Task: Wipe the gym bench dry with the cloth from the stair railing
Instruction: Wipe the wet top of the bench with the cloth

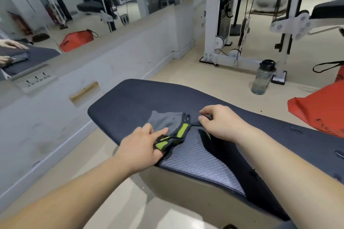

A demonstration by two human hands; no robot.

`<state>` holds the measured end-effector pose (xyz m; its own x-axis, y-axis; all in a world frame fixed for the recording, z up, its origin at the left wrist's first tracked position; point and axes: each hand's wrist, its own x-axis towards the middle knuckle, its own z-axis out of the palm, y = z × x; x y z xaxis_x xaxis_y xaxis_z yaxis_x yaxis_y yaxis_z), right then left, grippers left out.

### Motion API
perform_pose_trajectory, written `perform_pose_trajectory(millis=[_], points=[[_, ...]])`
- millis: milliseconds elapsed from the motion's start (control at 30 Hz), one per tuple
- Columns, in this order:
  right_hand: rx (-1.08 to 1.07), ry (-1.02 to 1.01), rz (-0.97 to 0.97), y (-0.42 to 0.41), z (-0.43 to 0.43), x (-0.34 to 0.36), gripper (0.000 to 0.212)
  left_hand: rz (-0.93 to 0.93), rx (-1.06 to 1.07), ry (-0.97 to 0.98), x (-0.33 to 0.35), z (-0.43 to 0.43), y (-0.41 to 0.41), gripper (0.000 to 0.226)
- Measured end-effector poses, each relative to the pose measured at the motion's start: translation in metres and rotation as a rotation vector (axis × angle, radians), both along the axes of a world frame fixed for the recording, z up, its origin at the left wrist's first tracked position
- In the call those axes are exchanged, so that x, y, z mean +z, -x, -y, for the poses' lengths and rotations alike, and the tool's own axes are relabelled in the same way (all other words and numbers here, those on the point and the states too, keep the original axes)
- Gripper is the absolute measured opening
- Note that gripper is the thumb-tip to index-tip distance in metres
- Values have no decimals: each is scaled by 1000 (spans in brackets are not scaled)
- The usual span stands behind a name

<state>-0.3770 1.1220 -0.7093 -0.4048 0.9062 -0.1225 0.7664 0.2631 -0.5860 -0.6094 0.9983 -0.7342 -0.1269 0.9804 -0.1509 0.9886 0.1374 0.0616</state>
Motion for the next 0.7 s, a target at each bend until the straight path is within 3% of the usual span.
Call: perform_pose_trajectory(millis=[67,133,267,367,567,700], points=[[11,-2,5,-4,2,3,39,6,205,-23,-1,-7,-6,67],[7,-9,-5,-11,4,6,39,-10,273,-19,0,-5,-33,67],[4,-14,-22,-23,7,12,38,17,49,53,8,26,-76,74],[12,-8,-22,-24,12,13,39,-14,-122,147,19,27,-59,71],[-4,-3,16,-43,22,25,36,-48,136,108,21,-5,-57,55],[-97,-4,67,-73,33,34,33,86,-111,184,22,-10,-88,54]])
